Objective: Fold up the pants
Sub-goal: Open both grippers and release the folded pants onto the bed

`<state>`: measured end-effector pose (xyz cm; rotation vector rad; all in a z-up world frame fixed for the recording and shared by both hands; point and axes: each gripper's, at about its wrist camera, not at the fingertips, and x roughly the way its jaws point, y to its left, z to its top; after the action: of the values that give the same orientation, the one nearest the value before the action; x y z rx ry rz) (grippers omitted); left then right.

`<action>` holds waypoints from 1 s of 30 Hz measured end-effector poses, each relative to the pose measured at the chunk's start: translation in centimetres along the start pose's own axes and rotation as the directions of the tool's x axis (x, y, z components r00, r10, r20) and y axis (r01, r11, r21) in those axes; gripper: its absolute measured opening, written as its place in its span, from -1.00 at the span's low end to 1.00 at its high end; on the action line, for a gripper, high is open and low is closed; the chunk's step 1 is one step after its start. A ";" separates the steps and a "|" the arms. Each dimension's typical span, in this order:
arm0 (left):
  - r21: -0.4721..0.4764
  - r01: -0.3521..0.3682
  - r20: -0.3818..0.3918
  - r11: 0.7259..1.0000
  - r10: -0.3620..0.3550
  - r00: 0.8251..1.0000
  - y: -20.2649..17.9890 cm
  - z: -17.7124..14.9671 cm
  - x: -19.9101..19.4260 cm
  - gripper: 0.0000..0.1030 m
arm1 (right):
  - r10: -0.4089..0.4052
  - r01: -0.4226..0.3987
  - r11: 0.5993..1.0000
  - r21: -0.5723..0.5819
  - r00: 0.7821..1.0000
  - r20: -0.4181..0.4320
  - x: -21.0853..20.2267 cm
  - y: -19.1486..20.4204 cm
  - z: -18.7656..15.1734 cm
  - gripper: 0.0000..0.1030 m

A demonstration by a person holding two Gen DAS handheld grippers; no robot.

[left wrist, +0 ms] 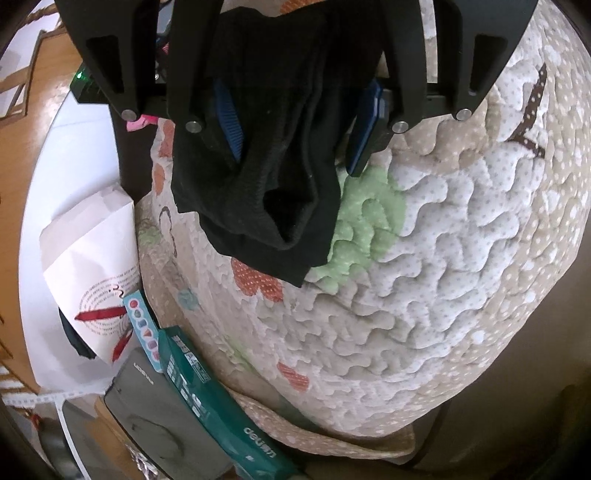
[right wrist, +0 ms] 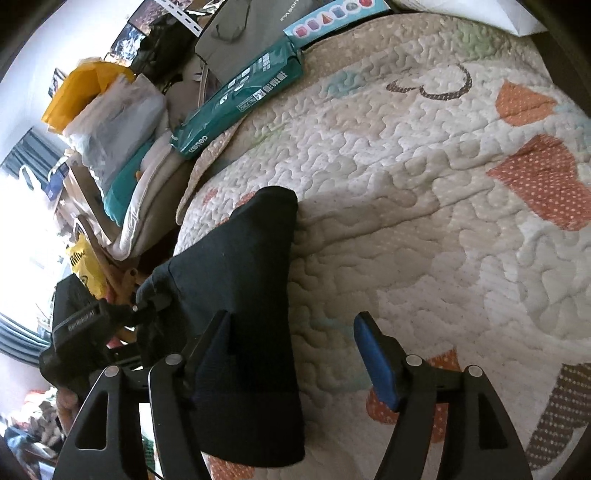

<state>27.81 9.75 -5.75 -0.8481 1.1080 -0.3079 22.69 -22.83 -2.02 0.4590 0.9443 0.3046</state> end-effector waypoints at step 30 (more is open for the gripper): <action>0.095 -0.244 0.079 0.965 0.237 0.968 0.6 -18.4 -11.2 0.19 | 0.024 -0.023 0.999 -0.023 0.998 0.053 -12.4 2.3 -11.2 0.43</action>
<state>6.60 8.86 -2.16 -0.6187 1.1094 -0.1317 6.39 -23.57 2.22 0.4560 0.8830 0.3224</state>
